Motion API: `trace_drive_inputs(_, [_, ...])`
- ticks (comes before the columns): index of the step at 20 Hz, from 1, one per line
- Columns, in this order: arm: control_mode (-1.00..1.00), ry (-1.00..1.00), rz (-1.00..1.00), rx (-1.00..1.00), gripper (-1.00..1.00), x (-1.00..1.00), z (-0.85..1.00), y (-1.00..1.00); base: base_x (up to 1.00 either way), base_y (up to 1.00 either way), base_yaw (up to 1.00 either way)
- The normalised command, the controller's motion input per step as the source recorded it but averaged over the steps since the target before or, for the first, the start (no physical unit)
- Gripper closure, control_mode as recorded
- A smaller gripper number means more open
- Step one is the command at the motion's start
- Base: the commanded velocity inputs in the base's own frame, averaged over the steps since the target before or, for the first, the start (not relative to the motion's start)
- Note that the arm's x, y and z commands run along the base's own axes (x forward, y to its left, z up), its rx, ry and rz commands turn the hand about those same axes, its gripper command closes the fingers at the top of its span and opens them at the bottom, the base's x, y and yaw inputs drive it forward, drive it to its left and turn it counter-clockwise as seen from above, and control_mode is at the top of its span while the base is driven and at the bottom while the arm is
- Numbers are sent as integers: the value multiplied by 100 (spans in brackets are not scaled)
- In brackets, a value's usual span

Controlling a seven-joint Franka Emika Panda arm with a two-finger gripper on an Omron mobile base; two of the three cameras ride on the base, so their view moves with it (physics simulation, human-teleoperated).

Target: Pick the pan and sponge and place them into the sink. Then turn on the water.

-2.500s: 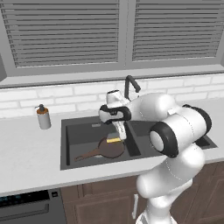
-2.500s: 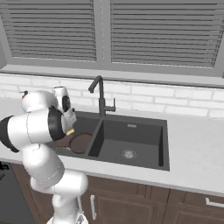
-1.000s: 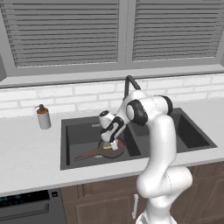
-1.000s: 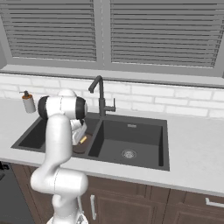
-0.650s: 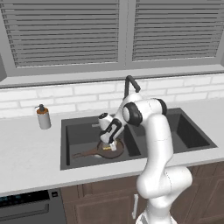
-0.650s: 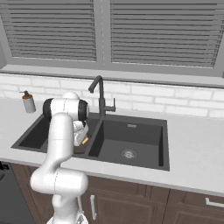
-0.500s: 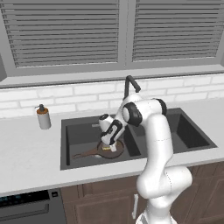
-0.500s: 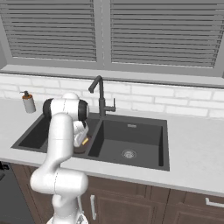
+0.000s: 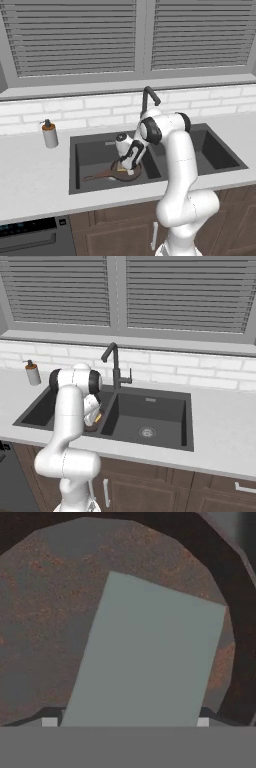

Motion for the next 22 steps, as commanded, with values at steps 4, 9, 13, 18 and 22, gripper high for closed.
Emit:
trace_drive_inputs(4, [-100,-11,0,0,-100,0,0,-5,0,0,0])
trace_drive_inputs(9, [-100,-4,0,1,-100,0,7,-1,0,0,0])
trace_drive_inputs(13, [-100,0,0,6,-100,0,40,0,0,0,0])
trace_drive_inputs(18, [-100,2,0,5,-100,-9,98,0,0,0,0])
trace_drive_inputs(22, [-100,1,0,0,-100,-32,100,7,0,0,0])
